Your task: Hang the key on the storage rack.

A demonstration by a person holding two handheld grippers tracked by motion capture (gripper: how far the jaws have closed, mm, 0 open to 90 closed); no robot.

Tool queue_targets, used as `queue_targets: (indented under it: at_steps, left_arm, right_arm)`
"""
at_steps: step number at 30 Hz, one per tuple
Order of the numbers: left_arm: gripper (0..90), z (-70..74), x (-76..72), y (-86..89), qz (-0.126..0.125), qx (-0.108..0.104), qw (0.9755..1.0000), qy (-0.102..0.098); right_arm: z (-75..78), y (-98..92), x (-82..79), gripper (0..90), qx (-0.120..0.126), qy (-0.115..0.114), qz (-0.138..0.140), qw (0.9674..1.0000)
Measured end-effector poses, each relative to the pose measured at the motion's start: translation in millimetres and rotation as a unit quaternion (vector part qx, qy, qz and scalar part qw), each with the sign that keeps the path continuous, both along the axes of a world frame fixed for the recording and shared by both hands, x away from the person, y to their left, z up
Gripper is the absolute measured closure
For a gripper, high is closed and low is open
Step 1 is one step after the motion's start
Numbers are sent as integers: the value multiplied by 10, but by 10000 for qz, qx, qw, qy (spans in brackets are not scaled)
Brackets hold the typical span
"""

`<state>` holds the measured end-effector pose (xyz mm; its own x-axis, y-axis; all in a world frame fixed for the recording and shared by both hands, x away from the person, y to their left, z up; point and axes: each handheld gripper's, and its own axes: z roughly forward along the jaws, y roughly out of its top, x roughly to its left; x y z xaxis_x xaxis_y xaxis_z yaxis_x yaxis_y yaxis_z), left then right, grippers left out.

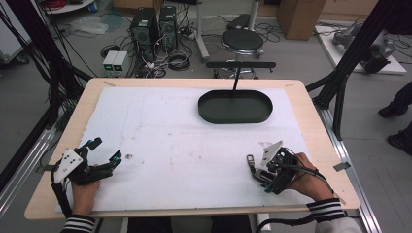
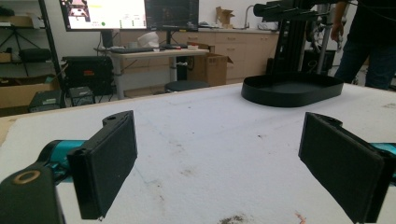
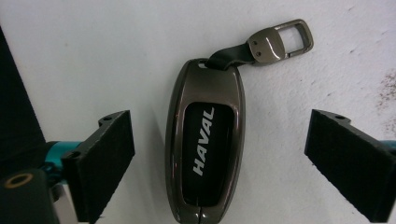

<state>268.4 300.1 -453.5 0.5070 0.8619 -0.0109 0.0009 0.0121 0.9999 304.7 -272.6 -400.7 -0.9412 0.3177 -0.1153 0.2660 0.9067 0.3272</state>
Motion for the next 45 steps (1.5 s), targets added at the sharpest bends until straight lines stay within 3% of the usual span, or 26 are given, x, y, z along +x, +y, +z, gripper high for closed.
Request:
queue_targets:
  at_steps: [7,14,29,34,37,40,45]
  left_arm:
    - [119,0,1,-1,1,-8,10000,4]
    - [119,0,1,-1,5,-3,10000,7]
    - [119,1,5,0,9,-4,10000,22]
    - [119,1,5,0,10,-2,10000,24]
    - [119,1,5,0,11,-1,10000,24]
    - [119,1,5,0,12,-3,10000,25]
    - [119,1,5,0,12,-5,10000,25]
  right_arm:
    - [-19,33,17,198,-183,197,80,9996]
    - [-12,45,47,255,-135,389,-2,9992]
    - [-42,69,73,336,-345,551,2,9979]
    - [-41,85,90,412,-421,598,1,9973]
    - [-49,115,106,472,-596,674,-23,9959]
    - [-40,156,132,480,-760,754,38,9942]
    - [-37,146,142,482,-726,785,-3,9943]
